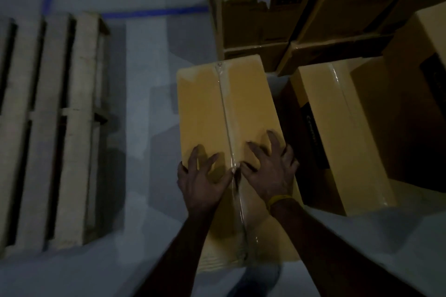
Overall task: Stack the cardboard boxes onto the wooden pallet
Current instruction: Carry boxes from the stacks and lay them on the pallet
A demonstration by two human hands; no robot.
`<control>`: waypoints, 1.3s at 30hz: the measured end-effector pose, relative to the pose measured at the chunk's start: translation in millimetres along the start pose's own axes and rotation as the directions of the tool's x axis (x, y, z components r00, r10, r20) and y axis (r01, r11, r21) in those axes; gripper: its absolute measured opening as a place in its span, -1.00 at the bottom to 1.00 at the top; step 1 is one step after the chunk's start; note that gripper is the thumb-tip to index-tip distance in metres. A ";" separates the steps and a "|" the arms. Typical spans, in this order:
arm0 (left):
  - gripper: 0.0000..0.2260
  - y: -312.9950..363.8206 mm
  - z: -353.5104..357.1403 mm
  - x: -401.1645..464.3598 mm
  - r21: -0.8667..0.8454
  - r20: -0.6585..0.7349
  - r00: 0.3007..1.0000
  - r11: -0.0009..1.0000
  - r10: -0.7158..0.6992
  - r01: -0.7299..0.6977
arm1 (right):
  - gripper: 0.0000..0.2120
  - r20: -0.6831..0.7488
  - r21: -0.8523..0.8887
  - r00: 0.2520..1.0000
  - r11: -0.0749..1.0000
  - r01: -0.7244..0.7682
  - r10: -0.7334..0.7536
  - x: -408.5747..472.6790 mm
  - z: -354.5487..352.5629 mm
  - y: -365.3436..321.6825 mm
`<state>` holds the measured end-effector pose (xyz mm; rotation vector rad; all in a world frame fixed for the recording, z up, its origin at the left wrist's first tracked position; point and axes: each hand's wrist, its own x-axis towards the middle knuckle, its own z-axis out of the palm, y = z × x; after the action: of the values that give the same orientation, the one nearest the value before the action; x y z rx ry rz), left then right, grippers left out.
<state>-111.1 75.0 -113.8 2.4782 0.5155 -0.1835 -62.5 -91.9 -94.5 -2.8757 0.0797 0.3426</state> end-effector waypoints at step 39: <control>-0.47 -461.6 -590.1 13.1 0.176 -0.206 0.977 0.984 0.046 -0.009 | -0.38 -0.009 0.119 0.982 0.975 0.189 -0.189 -223.0 19.4 -696.3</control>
<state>-277.1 767.3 119.7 2.6910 0.5730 0.0478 -226.1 593.1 103.0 -2.7361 -0.1680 0.2938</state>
